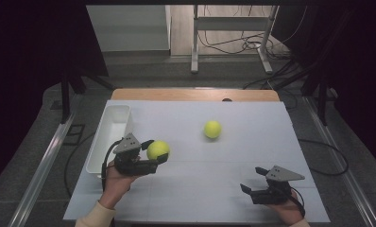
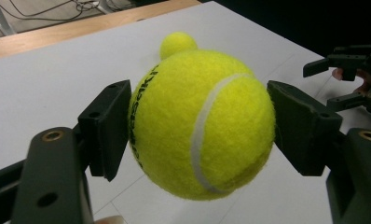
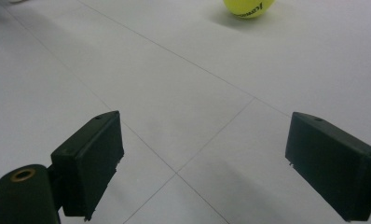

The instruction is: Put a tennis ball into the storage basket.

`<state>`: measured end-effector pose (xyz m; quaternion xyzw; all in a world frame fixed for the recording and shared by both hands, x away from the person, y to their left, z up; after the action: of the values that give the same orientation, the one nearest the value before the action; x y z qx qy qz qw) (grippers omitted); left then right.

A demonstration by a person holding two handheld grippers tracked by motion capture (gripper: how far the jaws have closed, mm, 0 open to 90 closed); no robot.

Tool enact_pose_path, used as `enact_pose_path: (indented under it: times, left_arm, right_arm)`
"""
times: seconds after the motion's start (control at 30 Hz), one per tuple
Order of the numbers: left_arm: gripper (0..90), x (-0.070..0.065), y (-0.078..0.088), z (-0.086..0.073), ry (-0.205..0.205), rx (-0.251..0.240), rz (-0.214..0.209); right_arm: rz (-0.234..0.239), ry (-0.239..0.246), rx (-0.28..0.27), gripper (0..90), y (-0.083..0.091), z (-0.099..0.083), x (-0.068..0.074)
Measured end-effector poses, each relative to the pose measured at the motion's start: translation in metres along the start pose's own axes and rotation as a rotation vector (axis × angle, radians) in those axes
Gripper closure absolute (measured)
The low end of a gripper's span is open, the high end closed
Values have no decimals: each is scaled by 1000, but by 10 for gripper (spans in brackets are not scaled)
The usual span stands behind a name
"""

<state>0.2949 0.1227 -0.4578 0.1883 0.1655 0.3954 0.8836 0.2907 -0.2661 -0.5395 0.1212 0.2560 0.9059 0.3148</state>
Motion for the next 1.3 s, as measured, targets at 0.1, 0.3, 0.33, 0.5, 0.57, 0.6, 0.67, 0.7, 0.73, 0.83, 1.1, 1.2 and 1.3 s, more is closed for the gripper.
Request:
enact_pose_path:
  times: [0.1, 0.3, 0.33, 0.5, 0.57, 0.6, 0.67, 0.7, 0.73, 0.83, 1.1, 1.2, 1.3]
  left_arm:
    - [267, 0, 1, 3, 0, -8, 1]
    - [268, 1, 2, 6, -7, -19, 9]
    - [267, 2, 2, 7, -8, -20, 10]
    - [267, 3, 3, 9, -9, -25, 14]
    - [267, 4, 2, 9, -8, -27, 16]
    - [267, 4, 2, 9, -8, -27, 16]
    - [267, 5, 2, 10, -6, -28, 20]
    - [267, 6, 2, 10, -4, -29, 20]
    - [267, 6, 2, 10, -4, -29, 20]
    - [267, 10, 3, 10, 7, -32, 20]
    - [267, 18, 10, 14, 24, -46, 36]
    - [267, 21, 13, 18, 24, -55, 44]
    - [267, 22, 14, 19, 24, -56, 49]
  right_arm:
    - [-2, 0, -1, 116, 0, 0, 0]
    - [-1, 0, -2, 116, 0, 0, 0]
    - [-1, 0, -2, 117, 0, 0, 0]
    - [1, -1, -4, 117, 1, 0, 0]
    - [1, 0, -5, 117, 1, 0, 0]
    - [0, 0, -4, 117, 1, 0, 0]
    - [1, -1, -5, 117, 1, 0, 0]
    - [1, 0, -5, 117, 1, 0, 0]
    - [1, 0, -5, 117, 1, 0, 0]
    - [1, -2, -7, 117, 1, 0, 0]
    - [-1, -8, -9, 117, 1, 0, 0]
    - [-2, -6, -9, 117, 1, 0, -1]
    - [-2, -8, -8, 117, 1, 0, 0]
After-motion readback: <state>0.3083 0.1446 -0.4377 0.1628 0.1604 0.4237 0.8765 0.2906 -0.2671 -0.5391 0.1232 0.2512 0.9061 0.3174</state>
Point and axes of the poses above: each handheld gripper's, and its own axes: y roughly backward along the jaws, z roughly out of its top, x roughly to its left, the point moved 5 cm from there along -y, roughly forward along the jaws, and after that the axes turned 4 degrees about z, right-handed, at the moved point
